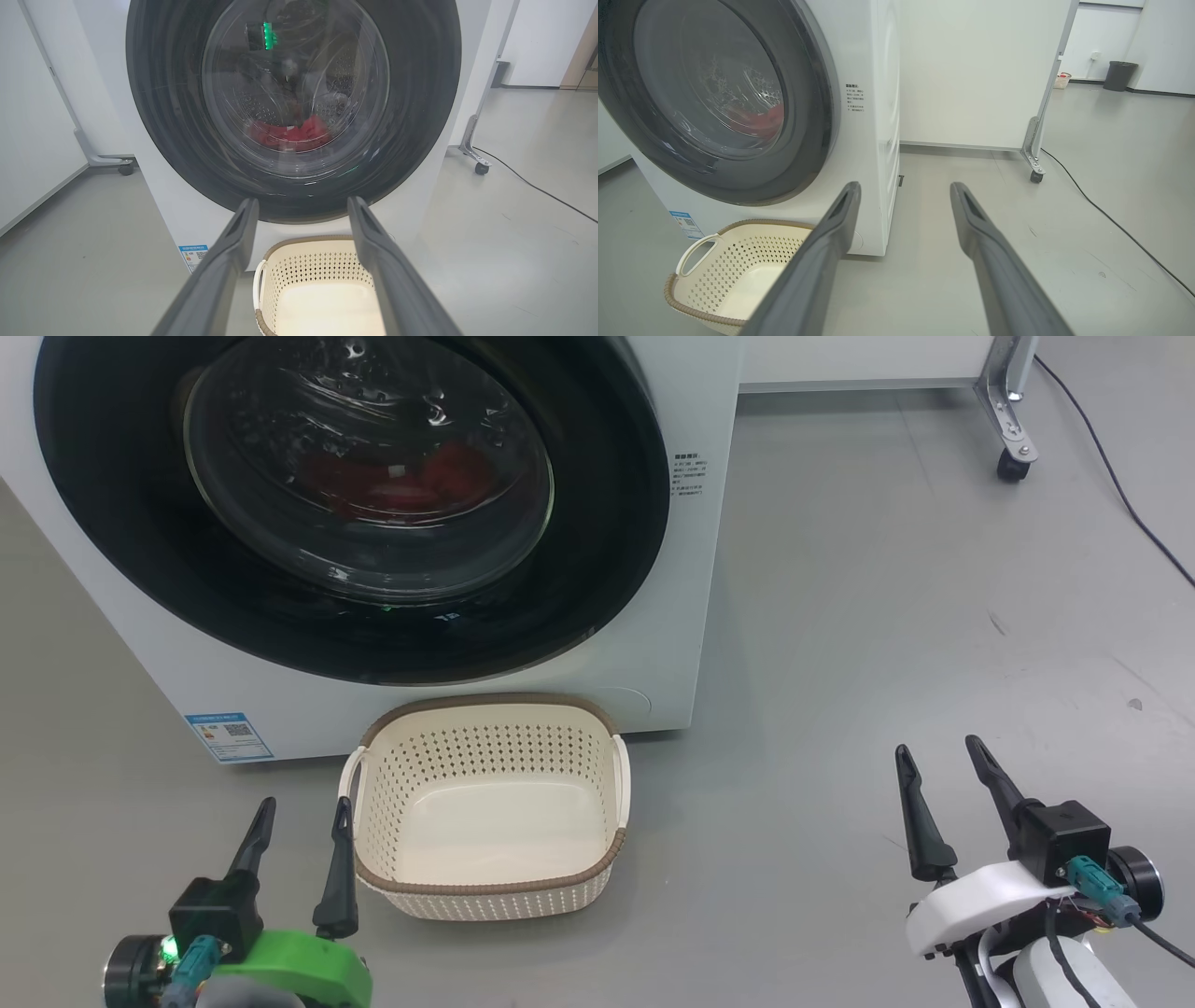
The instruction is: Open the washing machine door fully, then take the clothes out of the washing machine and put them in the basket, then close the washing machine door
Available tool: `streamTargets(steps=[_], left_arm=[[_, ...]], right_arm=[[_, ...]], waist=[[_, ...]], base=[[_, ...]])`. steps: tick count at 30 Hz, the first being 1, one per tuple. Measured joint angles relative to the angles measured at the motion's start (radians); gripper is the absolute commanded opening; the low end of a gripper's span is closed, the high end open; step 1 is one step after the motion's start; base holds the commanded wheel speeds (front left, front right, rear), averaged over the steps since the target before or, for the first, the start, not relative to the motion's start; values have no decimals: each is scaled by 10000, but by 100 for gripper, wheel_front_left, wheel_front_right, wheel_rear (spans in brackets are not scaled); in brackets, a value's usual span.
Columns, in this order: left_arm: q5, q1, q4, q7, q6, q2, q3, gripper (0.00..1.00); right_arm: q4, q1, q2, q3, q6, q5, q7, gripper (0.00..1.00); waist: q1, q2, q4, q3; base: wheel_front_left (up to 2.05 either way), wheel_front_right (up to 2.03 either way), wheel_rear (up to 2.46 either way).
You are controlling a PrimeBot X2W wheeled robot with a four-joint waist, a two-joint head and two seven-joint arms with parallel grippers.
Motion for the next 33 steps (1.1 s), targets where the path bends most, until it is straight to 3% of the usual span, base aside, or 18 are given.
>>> streamTargets(steps=[7,8,9,26,33], left_arm=[[0,-17,75,0,-4,-23,81,100],[0,-23,90,0,-4,-29,88,100],[0,-28,100,0,-4,-33,94,100],[163,-230,84,0,-100,-123,113,100],[192,-570,-77,0,-184,-163,94,100]], right_arm=[[2,0,100,-42,25,2,0,97],[2,0,123,-52,27,4,0,15],[2,0,136,-48,67,6,0,0],[6,-12,364,-428,589,656,0,0],[63,-264,949,-966,1162,2341,0,0]], waist=[[0,0,-5,36],[0,0,-8,40],[0,0,-10,43],[0,0,90,263],[0,0,205,610]], base=[[0,0,0],[0,0,0],[0,0,0],[0,0,0],[0,0,0]])
